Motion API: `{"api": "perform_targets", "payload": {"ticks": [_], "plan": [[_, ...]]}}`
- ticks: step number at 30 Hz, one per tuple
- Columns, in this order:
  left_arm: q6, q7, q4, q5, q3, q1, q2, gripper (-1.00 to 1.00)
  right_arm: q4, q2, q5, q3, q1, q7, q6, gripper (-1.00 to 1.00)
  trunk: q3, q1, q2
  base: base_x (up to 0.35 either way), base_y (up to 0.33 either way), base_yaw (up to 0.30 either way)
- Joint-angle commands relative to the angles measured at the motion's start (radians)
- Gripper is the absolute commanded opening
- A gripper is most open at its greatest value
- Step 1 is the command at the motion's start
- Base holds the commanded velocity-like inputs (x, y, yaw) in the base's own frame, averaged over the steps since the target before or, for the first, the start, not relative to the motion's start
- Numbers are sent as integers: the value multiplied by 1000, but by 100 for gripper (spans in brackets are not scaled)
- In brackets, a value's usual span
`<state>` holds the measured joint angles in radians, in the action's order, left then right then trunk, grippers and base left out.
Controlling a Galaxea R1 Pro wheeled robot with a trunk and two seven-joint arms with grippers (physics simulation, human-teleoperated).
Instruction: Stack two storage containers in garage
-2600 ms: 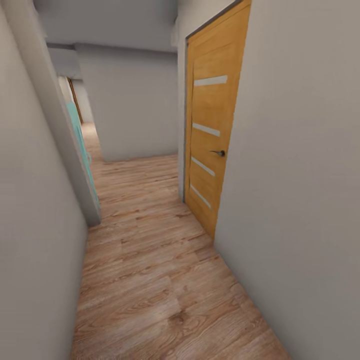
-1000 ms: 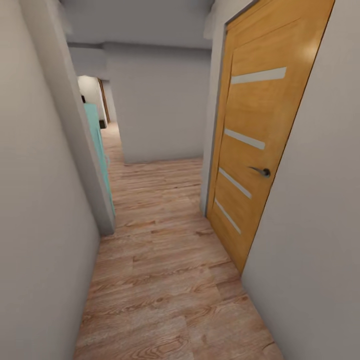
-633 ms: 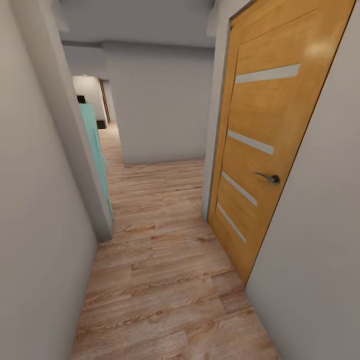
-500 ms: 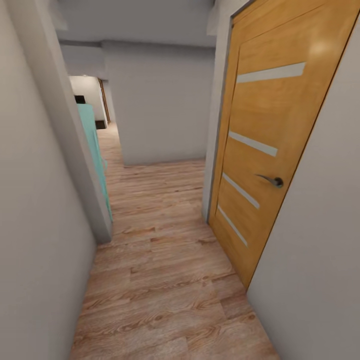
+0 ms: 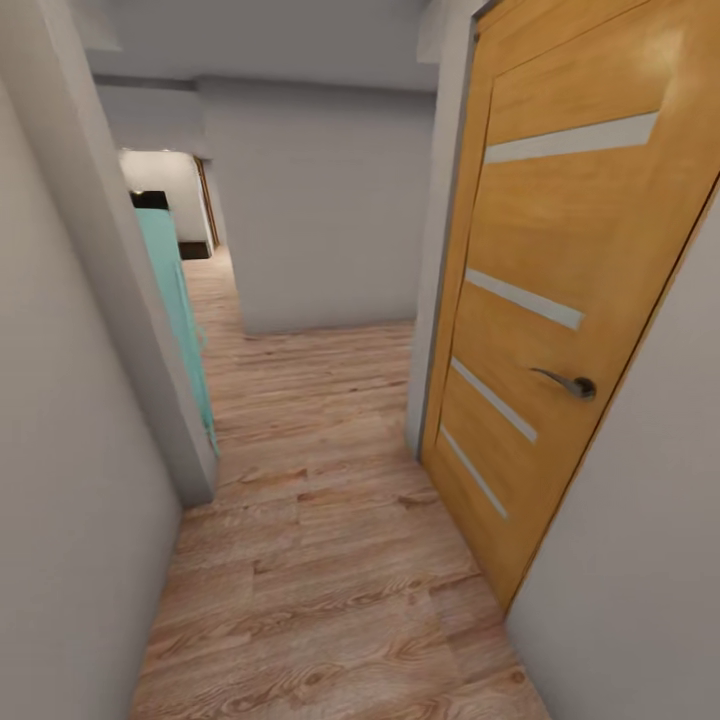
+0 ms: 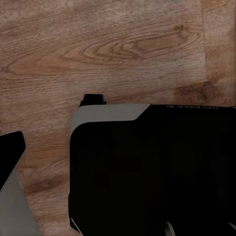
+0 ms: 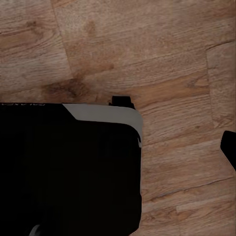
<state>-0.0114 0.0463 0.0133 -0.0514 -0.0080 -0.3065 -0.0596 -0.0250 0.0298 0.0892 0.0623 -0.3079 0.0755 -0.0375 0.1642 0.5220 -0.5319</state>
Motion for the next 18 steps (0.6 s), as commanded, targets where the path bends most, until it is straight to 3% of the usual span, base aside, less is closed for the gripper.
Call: {"api": "perform_targets", "payload": {"ticks": [1, 18], "plan": [[-1, 3, 0, -5, -1, 0, 0, 100, -3, 1, 9, 7, -1, 4, -4, 100, 2, 1, -1, 338, 0, 0], [-1, 3, 0, -5, -1, 0, 0, 100, -3, 3, 9, 8, -1, 4, -4, 100, 2, 1, -1, 338, 0, 0]]}}
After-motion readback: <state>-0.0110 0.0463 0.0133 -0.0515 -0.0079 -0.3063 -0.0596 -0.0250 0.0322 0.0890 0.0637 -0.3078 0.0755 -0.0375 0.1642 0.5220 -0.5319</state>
